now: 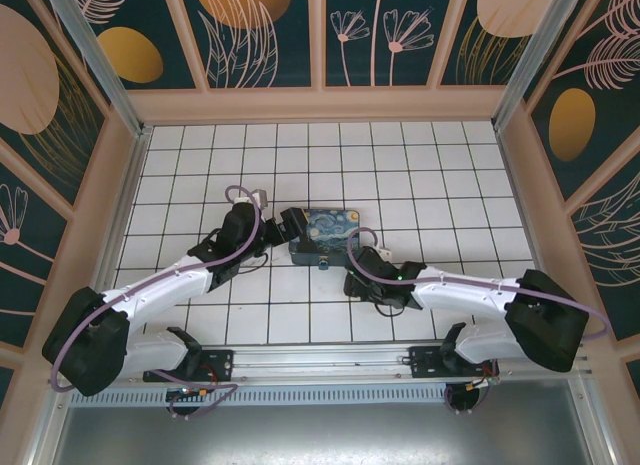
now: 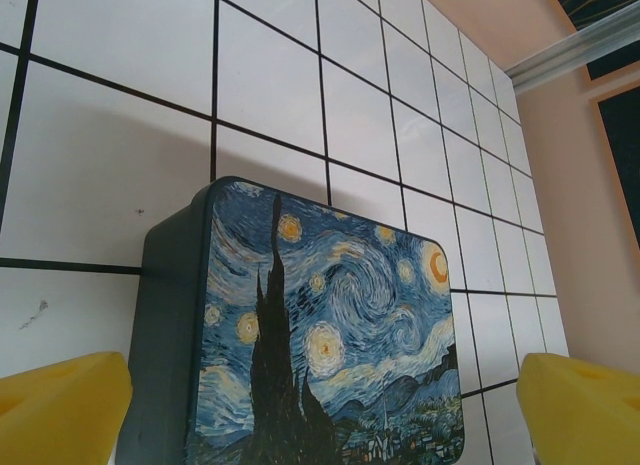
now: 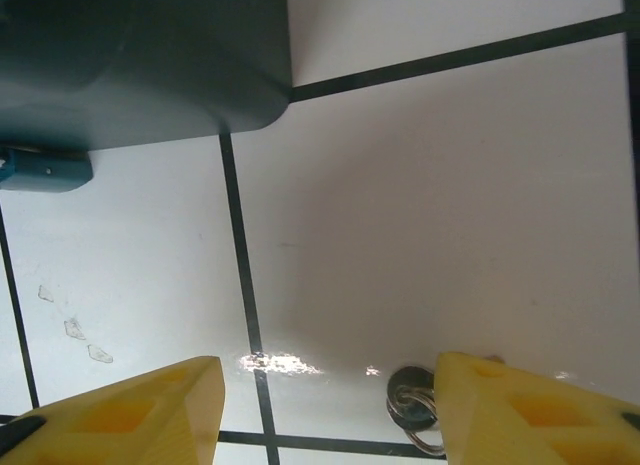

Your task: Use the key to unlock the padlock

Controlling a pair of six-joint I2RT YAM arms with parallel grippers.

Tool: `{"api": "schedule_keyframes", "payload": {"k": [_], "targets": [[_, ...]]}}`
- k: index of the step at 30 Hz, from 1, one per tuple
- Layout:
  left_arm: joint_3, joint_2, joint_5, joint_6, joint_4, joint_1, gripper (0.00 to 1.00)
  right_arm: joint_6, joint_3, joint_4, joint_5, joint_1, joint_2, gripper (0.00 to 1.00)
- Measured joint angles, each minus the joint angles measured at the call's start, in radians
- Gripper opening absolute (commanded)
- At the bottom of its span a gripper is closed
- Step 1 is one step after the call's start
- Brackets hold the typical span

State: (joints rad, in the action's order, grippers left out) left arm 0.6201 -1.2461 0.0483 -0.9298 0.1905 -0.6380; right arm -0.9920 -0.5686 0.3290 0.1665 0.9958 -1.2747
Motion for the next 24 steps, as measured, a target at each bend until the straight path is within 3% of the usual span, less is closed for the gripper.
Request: {"api": "schedule_keyframes", "payload": {"k": [14, 24], "targets": [[0.000, -0.001, 0.004, 0.000, 0.000, 0.000, 0.99, -0.012, 0.001, 0.071, 0.033, 0.013, 0.024, 0.59], [0.000, -0.008, 0.004, 0.000, 0.000, 0.000, 0.99, -0.012, 0.001, 0.058, 0.044, 0.014, -0.047, 0.58]]}}
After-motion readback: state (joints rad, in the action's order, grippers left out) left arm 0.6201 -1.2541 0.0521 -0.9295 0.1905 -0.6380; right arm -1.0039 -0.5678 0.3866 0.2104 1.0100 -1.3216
